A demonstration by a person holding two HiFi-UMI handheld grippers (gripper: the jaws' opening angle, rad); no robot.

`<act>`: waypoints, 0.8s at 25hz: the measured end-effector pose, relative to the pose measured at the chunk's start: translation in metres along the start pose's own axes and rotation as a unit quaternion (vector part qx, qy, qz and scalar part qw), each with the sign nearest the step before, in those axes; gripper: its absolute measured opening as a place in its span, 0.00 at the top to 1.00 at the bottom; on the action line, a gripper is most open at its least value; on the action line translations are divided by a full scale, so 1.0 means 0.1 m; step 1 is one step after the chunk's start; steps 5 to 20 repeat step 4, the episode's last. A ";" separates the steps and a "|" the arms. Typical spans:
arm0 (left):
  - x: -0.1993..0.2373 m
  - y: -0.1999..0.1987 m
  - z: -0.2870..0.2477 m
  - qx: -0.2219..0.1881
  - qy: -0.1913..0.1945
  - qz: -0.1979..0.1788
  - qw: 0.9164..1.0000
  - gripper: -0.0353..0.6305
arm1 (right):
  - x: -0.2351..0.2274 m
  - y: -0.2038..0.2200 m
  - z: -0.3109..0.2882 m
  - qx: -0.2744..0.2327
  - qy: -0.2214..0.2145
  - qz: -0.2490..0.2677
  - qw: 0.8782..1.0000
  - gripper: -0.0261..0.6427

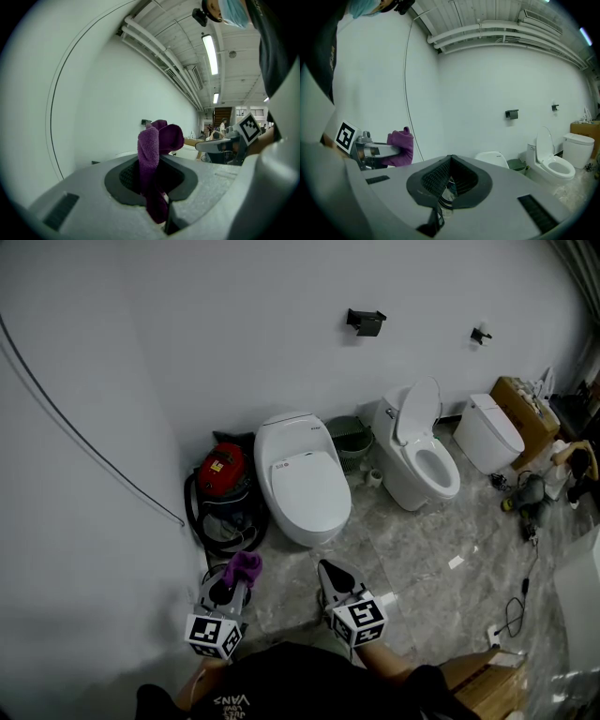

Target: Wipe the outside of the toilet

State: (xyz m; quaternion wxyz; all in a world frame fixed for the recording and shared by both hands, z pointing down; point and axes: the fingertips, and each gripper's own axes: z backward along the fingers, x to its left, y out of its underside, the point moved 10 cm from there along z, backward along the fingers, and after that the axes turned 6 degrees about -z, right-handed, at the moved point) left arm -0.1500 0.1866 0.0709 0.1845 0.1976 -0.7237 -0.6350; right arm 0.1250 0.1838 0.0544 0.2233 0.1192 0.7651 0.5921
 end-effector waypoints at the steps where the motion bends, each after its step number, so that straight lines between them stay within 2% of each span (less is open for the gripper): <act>1: -0.01 0.01 0.02 0.001 0.000 0.002 1.000 0.87 | 0.01 0.01 0.02 0.001 0.001 -0.001 1.000 0.96; 20: -0.04 0.05 0.07 0.003 0.000 0.005 1.000 0.87 | 0.04 0.06 0.07 0.001 0.003 -0.004 1.000 0.96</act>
